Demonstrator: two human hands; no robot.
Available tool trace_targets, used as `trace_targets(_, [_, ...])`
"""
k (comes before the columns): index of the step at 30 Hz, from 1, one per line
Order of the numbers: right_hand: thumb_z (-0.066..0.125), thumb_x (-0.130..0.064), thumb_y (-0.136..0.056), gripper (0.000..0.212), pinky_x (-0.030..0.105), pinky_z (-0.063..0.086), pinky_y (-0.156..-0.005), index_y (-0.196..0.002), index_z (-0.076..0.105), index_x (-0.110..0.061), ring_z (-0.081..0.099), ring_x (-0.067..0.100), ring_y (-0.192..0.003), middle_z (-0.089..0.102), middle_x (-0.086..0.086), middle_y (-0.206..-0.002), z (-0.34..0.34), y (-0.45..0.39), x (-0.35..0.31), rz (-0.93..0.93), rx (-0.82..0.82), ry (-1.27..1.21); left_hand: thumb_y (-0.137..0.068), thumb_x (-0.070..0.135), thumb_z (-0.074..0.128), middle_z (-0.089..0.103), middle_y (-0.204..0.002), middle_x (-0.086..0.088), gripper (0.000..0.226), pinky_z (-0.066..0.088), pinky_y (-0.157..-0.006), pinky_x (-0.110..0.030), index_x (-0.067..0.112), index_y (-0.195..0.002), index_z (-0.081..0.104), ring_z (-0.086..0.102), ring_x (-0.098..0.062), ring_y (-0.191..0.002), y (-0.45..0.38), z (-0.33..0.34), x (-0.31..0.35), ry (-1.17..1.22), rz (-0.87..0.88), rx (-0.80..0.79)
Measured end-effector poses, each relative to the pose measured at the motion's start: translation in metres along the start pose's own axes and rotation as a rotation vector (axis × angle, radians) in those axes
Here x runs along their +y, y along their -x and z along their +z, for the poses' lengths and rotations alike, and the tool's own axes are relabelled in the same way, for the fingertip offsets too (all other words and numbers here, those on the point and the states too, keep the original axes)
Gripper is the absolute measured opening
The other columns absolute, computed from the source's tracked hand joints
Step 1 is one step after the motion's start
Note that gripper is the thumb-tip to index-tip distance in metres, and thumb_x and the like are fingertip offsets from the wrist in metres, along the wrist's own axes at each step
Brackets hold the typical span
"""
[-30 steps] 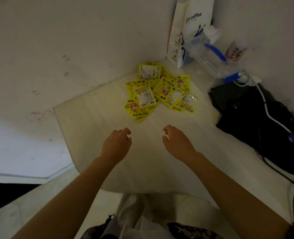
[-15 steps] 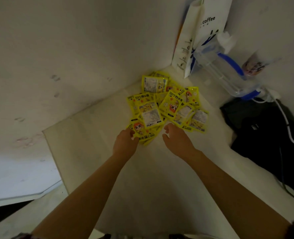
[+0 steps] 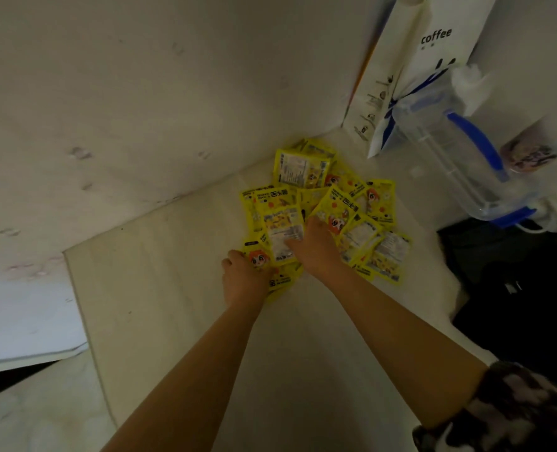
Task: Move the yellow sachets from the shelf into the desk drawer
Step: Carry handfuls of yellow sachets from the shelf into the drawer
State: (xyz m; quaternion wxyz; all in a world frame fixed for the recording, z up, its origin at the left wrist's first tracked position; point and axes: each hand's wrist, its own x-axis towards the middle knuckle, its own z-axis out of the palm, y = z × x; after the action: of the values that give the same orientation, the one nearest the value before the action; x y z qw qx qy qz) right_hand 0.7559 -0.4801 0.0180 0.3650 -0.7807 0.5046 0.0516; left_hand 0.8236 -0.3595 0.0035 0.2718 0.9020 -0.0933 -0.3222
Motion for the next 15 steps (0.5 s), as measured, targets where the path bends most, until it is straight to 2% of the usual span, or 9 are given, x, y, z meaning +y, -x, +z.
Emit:
trace_targets(2, [0.064,-0.042,-0.085,0.078,0.044,0.041,-0.101,-0.141,0.027,-0.001,0.036,0.038,-0.132,0.033,0.02,-0.144,0.005,-0.005,-0.004,0.022,0.015,0.05,-0.068,0.035,0.081,0.044,-0.124,-0.013,0.071,0.047,-0.092,-0.049,0.008,-0.119,0.039,0.052,-0.036,-0.111,-0.003,0.003,0.003,-0.01,-0.014,0.016])
trace_targets(8, [0.069,-0.047,-0.08,0.087,0.048,0.04,-0.102,-0.142,0.024,-0.005,0.032,0.038,-0.134,0.031,0.019,-0.146,0.015,-0.009,-0.007,0.058,0.069,0.164,-0.068,0.032,0.082,0.044,-0.121,-0.011,0.071,0.049,-0.086,-0.045,0.01,-0.119,0.038,0.054,-0.034,-0.108,-0.006,0.004,0.004,-0.067,0.021,0.046])
trace_targets(11, [0.073,-0.042,-0.078,0.085,0.048,0.042,-0.1,-0.14,0.025,-0.008,0.036,0.038,-0.131,0.034,0.018,-0.143,0.018,-0.01,-0.005,0.073,0.081,0.133,-0.068,0.029,0.084,0.044,-0.122,-0.01,0.071,0.046,-0.082,-0.041,0.01,-0.121,0.039,0.056,-0.032,-0.106,-0.008,-0.001,0.002,-0.065,0.04,0.019])
trace_targets(15, [0.074,-0.032,-0.078,0.088,0.052,0.043,-0.099,-0.146,0.022,-0.015,0.04,0.035,-0.131,0.038,0.014,-0.144,0.018,-0.01,-0.002,0.062,0.082,0.021,-0.066,0.021,0.084,0.048,-0.126,-0.011,0.078,0.044,-0.087,-0.039,0.011,-0.129,0.04,0.053,-0.031,-0.113,-0.013,-0.011,-0.002,-0.028,0.025,-0.012])
